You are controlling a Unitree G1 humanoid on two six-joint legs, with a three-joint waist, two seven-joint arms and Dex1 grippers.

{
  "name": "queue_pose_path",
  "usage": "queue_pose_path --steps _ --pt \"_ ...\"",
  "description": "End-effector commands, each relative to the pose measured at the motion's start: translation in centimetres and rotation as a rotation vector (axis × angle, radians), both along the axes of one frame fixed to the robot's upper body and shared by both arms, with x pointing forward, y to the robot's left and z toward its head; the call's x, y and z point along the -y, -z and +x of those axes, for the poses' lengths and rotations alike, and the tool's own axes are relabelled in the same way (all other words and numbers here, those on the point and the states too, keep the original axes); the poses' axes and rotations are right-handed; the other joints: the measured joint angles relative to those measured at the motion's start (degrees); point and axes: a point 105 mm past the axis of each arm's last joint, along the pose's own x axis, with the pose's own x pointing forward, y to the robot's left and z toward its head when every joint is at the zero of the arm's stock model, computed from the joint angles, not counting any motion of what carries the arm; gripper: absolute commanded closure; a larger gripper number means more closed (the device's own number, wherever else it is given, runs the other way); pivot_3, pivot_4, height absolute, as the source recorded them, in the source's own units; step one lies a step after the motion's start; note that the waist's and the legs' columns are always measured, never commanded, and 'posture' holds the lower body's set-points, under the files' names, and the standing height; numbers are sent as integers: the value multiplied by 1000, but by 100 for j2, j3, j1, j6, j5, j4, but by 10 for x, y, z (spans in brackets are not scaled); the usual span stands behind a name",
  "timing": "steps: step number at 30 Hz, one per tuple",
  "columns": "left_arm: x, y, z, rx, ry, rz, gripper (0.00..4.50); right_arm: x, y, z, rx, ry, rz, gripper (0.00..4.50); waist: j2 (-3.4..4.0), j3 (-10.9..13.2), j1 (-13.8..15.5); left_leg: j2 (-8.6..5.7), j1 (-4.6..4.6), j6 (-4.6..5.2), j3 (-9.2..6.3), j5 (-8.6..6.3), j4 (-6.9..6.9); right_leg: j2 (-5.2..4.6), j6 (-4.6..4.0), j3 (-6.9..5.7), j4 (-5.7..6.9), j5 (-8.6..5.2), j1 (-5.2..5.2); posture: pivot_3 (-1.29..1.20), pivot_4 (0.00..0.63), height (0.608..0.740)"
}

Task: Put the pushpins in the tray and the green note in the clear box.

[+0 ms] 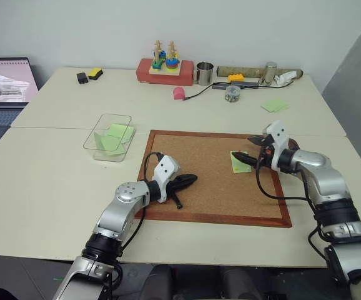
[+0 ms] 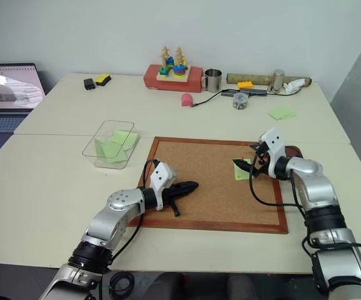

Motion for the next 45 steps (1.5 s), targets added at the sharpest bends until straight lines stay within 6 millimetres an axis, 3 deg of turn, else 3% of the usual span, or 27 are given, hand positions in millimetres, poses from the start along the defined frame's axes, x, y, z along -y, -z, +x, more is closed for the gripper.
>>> queue_pose_path --steps 1,4,7,14,26,45 --pt "3 11 -7 -41 3 11 4478 2 -7 9 56 3 -14 0 1 0 -5 0 0 0 1 0 0 0 0 1 0 1 0 0 150 740" --pt "2 12 -7 -43 -5 10 4478 6 -3 13 57 16 -24 0 1 0 -19 1 1 0 2 0 0 0 0 2 2 1 -1 0 150 740" --pt "2 12 -8 -44 -7 12 4500 6 -1 15 60 11 -26 449 1 -1 -29 1 2 0 2 0 0 0 0 2 3 1 -1 0 150 740" --pt "1 12 -11 -48 -4 17 4500 2 5 17 70 -2 -35 2049 2 -1 -32 2 2 0 2 0 0 1 -1 2 5 2 -2 0 150 740" --pt "2 13 -13 -57 -5 20 4500 1 6 18 96 -14 -44 4341 2 -1 -36 2 2 0 2 0 -1 1 -1 2 6 2 -2 0 150 740" --pt "5 24 -16 -99 -25 23 4500 1 -20 8 151 -64 56 4424 3 -1 -26 1 2 0 1 0 0 0 -2 2 9 2 -2 0 150 740"
